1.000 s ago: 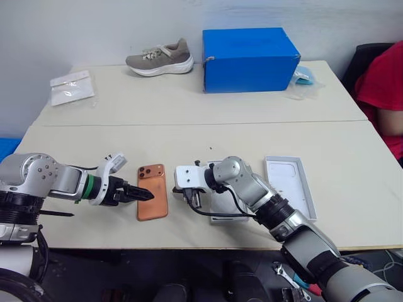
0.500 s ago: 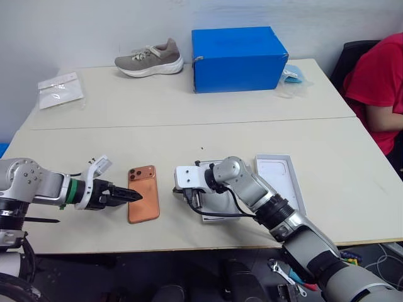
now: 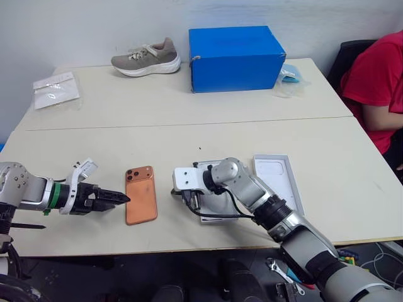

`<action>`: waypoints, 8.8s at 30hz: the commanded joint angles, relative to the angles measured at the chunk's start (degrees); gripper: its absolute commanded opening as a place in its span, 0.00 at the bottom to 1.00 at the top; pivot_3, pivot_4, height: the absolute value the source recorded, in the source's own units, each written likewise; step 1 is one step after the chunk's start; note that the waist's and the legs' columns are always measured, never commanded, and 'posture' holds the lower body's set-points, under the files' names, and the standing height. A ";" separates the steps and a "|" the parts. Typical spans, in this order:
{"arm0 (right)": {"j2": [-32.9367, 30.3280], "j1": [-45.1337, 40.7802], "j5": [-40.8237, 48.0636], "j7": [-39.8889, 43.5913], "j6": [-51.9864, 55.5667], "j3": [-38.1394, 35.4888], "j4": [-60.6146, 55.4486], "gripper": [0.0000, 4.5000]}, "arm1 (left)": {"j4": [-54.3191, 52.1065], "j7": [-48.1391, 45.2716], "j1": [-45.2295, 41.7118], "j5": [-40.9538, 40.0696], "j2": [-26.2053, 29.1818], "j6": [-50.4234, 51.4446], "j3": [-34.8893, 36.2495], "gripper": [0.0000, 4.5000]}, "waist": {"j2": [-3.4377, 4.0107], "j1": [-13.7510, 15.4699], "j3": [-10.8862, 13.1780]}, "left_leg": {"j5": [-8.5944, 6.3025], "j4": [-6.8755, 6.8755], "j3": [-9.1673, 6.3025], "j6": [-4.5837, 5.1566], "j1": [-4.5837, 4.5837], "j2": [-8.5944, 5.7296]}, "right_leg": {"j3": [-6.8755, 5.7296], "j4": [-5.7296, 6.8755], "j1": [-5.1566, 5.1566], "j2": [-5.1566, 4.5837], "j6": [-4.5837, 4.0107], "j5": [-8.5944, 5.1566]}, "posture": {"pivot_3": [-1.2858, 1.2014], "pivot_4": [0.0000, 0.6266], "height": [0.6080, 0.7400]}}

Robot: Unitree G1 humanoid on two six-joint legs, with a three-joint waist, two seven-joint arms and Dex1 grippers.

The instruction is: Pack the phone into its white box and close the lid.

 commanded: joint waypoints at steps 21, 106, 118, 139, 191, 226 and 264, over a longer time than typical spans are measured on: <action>2.60 -1.27 1.06 0.54 1.27 0.81 0.39 0.00 | -2.08 16.76 3.86 -21.57 -14.67 1.28 2.01 1.00 | 0.15 3.98 -0.09 | 0.04 0.05 -0.22 0.22 0.02 -0.31 | -0.13 -0.19 0.25 -0.29 0.05 0.02 | 0.52 0.24 1.00; -38.94 37.25 40.18 -13.75 40.31 -39.15 -67.57 1.00 | -7.14 60.53 1.11 -62.49 -36.57 -15.68 -9.60 0.78 | -0.91 7.02 0.76 | -0.11 0.90 -0.56 0.11 -0.90 -0.15 | -0.44 -0.82 0.03 -0.20 0.28 0.18 | 0.52 0.24 1.00; -37.76 37.81 40.64 -16.32 38.82 -38.16 -67.52 1.00 | -7.72 58.74 -4.86 -61.48 -31.22 -13.59 -13.90 0.99 | -0.91 6.83 0.76 | -0.11 0.90 -0.55 0.10 -0.87 -0.13 | -0.43 -0.78 0.03 -0.17 0.27 0.18 | 0.52 0.24 1.00; -38.43 39.86 42.67 -16.53 35.88 -37.62 -68.02 1.00 | -11.30 55.16 -10.42 -62.36 -24.98 -12.29 -17.05 0.99 | -0.91 6.99 0.79 | -0.11 0.88 -0.57 0.10 -0.91 -0.14 | -0.44 -0.83 0.02 -0.18 0.27 0.17 | 0.52 0.24 1.00; -40.25 41.50 45.85 -14.81 35.08 -38.26 -68.20 1.00 | -14.79 32.39 -14.23 -52.54 -11.76 -9.08 -8.99 0.99 | -0.92 6.91 0.95 | -0.11 0.88 -0.59 0.11 -0.96 -0.14 | -0.48 -0.88 0.00 -0.18 0.27 0.17 | 0.52 0.24 1.00; -8.28 39.86 40.60 -60.31 69.52 -47.85 -64.34 0.48 | -22.80 -27.87 0.24 20.23 -15.79 -67.00 -6.56 1.00 | -0.70 5.47 1.07 | -0.18 0.81 -0.59 0.40 -1.15 -0.05 | -0.54 -1.17 -0.01 -0.14 0.34 0.28 | 0.52 0.24 1.00; 8.22 20.45 125.17 -82.14 51.58 -35.67 -33.08 0.01 | -21.34 -28.53 8.95 25.42 -11.39 -67.83 0.74 1.00 | -0.36 4.02 1.27 | -0.21 0.86 -0.62 0.51 -1.16 -0.02 | -0.68 -0.98 0.01 -0.17 0.34 0.29 | 0.52 0.24 1.00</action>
